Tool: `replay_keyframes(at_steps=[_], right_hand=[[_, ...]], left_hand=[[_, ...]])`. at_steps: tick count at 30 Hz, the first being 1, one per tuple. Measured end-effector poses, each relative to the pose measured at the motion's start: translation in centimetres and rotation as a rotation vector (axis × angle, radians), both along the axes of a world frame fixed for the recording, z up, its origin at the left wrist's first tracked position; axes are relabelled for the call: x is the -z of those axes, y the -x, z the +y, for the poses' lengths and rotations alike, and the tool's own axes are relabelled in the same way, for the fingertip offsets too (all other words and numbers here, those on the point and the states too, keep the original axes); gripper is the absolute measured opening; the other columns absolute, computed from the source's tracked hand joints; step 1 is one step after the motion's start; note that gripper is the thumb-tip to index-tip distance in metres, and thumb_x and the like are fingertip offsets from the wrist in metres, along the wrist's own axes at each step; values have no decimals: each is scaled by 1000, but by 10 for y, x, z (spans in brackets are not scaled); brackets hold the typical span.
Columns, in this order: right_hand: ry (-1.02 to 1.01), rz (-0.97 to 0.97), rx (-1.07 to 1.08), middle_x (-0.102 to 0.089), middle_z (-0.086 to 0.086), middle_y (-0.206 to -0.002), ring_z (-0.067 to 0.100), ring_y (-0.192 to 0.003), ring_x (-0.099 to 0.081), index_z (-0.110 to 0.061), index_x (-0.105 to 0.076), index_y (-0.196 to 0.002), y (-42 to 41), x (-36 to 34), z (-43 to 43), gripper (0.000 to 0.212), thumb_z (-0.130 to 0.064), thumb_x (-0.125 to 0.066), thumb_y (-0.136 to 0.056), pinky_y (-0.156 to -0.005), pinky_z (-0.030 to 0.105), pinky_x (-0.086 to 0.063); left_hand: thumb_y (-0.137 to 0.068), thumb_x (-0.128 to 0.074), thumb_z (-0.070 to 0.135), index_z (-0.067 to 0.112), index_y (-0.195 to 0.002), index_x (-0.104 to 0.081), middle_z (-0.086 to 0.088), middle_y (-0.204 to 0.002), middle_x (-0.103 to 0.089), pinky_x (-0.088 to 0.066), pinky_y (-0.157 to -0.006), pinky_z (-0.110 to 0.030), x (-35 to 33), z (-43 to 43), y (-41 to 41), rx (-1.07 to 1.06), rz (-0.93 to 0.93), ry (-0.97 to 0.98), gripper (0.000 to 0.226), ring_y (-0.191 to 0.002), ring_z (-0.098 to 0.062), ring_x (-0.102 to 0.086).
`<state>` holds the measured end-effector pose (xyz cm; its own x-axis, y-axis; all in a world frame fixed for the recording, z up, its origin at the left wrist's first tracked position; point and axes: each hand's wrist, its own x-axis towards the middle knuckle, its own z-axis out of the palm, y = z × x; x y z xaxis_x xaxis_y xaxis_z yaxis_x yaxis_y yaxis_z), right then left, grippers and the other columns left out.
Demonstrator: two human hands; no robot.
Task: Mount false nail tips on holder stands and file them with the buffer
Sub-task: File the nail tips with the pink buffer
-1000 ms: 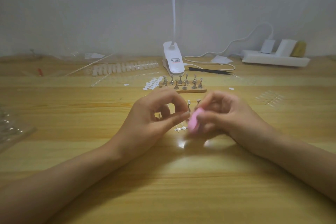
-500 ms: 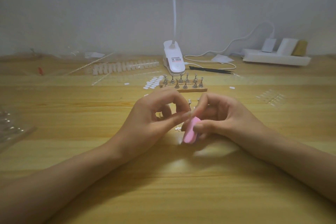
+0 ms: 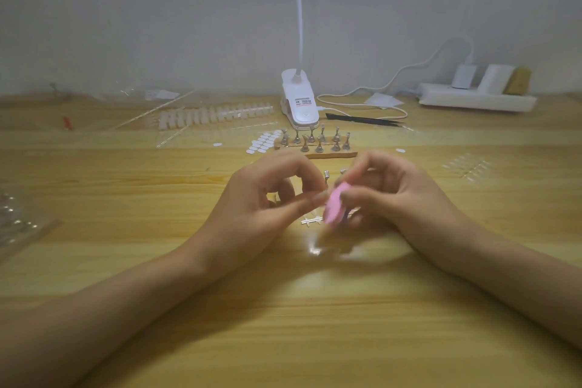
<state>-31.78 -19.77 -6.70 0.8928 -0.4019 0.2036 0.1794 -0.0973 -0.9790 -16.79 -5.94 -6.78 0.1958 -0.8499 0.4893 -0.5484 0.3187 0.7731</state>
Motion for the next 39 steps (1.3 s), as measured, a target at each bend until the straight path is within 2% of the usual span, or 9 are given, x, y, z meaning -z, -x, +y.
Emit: replay_keyframes(at_steps=[5,8,12,16,19,22,26,36,39], right_hand=[[42,45,-41,-76,17,-87,21,-73,-74,-12,-60,-82,1,0,0,22,-19,-80,-83,-61,27,-59],[-59,-8,63,-76,15,-84,20,-69,-73,-20,-66,-78,1,-3,-1,15,-26,-79,-80,-56,28,-59],[-1,68,-69,-76,16,-85,26,-71,-74,-21,-65,-81,1,-3,2,15,-24,-80,-83,-55,26,-57],[-40,38,65,-76,13,-82,19,-64,-71,-21,-66,-78,2,-3,-3,18,-25,-83,-76,-53,24,-57],[40,62,-55,-76,15,-86,21,-69,-73,-21,-65,-81,0,-1,1,15,-17,-79,-82,-57,22,-56],[-44,-12,95,-76,15,-84,21,-70,-73,-14,-63,-84,1,-1,-3,21,-26,-78,-76,-59,24,-58],[35,51,-47,-76,16,-83,24,-77,-75,-15,-62,-86,1,1,0,16,-20,-77,-86,-63,26,-59],[-18,10,103,-76,15,-81,22,-70,-73,-9,-61,-86,1,0,-1,24,-25,-76,-76,-58,25,-58],[41,46,-53,-76,17,-83,26,-75,-75,-7,-59,-84,1,0,2,19,-17,-75,-83,-60,23,-57]], left_hand=[[-88,-69,15,13,-80,-65,6,-84,-61,-43,-60,-20,0,0,0,0,-26,4,9,-74,-8,-56],[-88,-70,13,11,-80,-65,7,-84,-61,-40,-60,-14,0,-1,-1,-5,-22,0,10,-72,-5,-55],[-88,-68,5,14,-81,-64,6,-84,-61,-40,-63,-15,1,-1,0,8,-48,1,13,-74,-6,-56],[-87,-68,8,13,-80,-64,7,-83,-60,-39,-61,-11,0,0,1,6,-45,1,10,-72,-5,-55],[-87,-68,5,16,-80,-63,5,-84,-60,-38,-61,-11,0,0,1,4,-47,10,14,-72,-5,-55],[-88,-68,3,12,-81,-64,6,-84,-60,-39,-61,-12,0,0,0,7,-42,-1,12,-73,-5,-54],[-88,-68,4,14,-81,-64,3,-85,-61,-40,-62,-13,0,0,0,11,-44,1,13,-73,-7,-55],[-87,-68,8,10,-81,-64,4,-84,-61,-40,-61,-14,0,0,-1,15,-25,-2,7,-72,-5,-54],[-88,-68,10,13,-81,-64,3,-84,-62,-42,-62,-18,0,0,-1,23,-10,1,8,-73,-6,-56]])
